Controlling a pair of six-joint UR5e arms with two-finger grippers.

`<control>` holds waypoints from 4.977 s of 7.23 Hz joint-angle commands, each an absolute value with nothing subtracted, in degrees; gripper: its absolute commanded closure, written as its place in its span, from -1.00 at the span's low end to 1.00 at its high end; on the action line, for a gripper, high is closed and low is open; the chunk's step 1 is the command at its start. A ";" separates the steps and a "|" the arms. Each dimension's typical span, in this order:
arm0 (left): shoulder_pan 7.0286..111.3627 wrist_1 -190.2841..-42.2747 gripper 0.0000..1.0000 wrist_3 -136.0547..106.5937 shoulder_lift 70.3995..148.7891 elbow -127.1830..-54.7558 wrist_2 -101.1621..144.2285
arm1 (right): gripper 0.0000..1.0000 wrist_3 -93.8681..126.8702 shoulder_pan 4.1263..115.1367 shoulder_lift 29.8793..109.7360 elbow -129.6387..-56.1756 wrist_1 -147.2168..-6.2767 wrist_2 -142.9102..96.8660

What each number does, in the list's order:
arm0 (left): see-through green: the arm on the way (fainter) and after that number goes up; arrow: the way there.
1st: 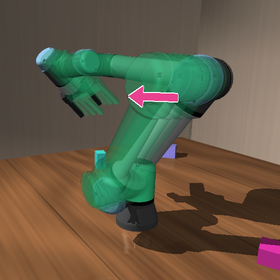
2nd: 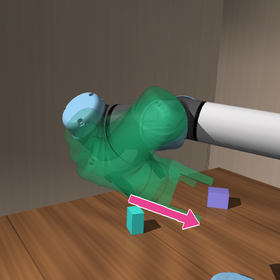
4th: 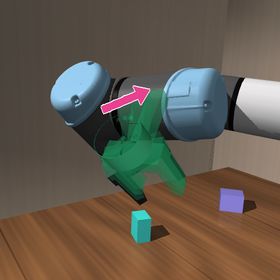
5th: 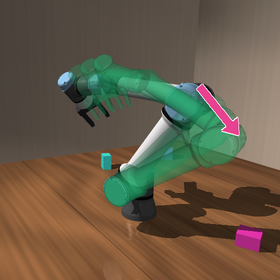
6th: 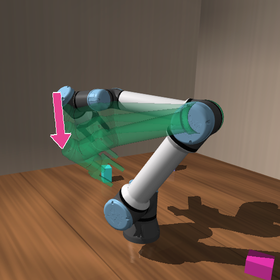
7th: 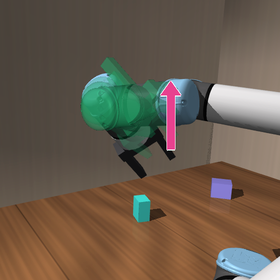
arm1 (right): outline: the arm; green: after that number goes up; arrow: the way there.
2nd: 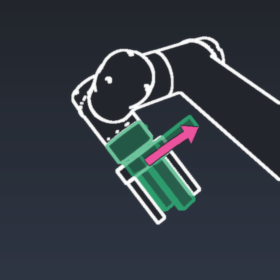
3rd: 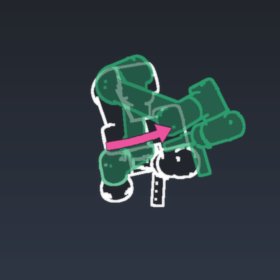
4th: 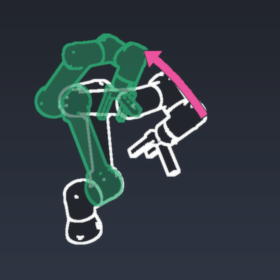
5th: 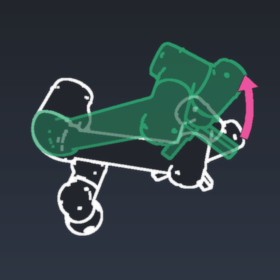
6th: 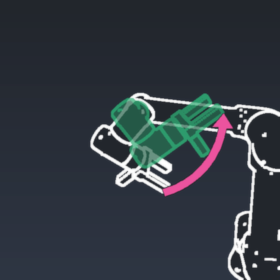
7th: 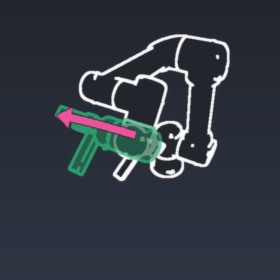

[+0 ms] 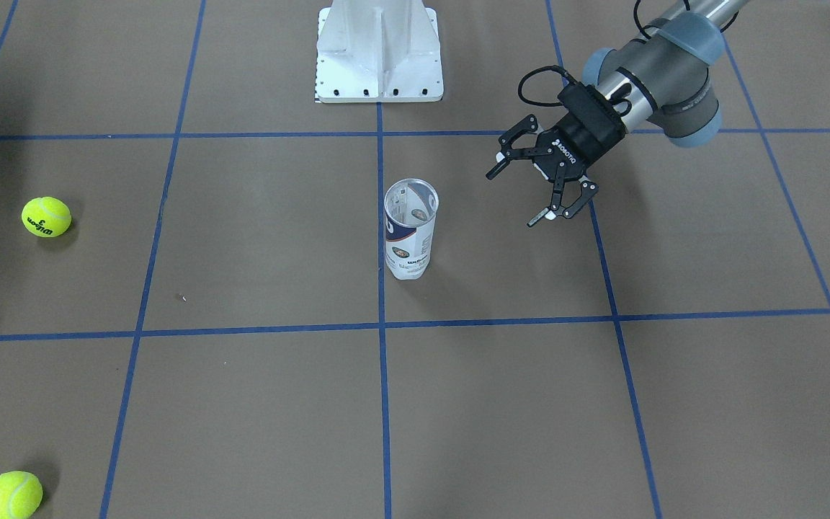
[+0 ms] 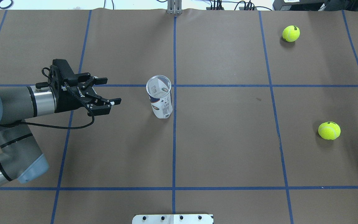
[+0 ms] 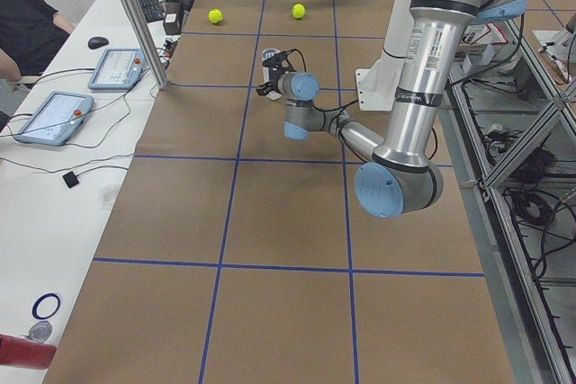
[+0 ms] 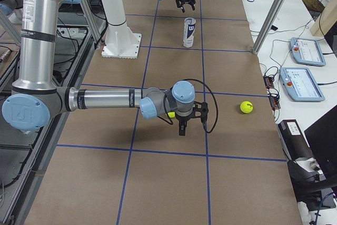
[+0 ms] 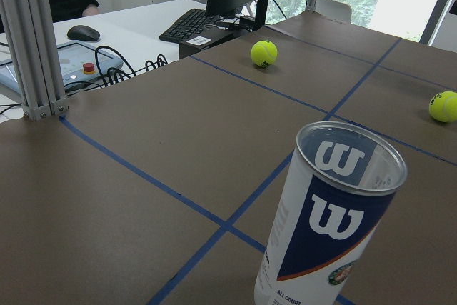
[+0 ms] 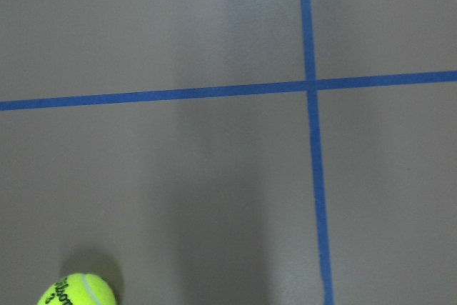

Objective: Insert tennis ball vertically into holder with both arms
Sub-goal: 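Reach the right gripper down to the nearer yellow tennis ball, then close the right gripper around the yellow tennis ball, then lift the ball with the right gripper while the left gripper reaches to the can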

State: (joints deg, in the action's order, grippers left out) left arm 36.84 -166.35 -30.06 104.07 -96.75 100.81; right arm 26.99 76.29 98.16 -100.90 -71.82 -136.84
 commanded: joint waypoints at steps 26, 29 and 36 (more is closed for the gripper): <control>36.83 -167.08 -0.98 -29.97 104.15 -95.54 100.63 | 0.28 40.08 51.59 94.75 -100.10 -68.55 -125.07; 37.00 -167.17 -0.97 -29.97 104.24 -95.36 100.63 | 1.00 39.99 52.29 95.45 -104.32 -68.55 -125.51; 36.39 -166.47 -0.97 -29.97 104.59 -91.41 100.72 | 1.00 40.52 63.98 88.87 -110.39 -68.55 -130.08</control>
State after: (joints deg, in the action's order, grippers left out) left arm 36.71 -166.76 -29.97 104.46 -91.93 100.71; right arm 40.46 62.68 90.62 -109.67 -68.58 -130.12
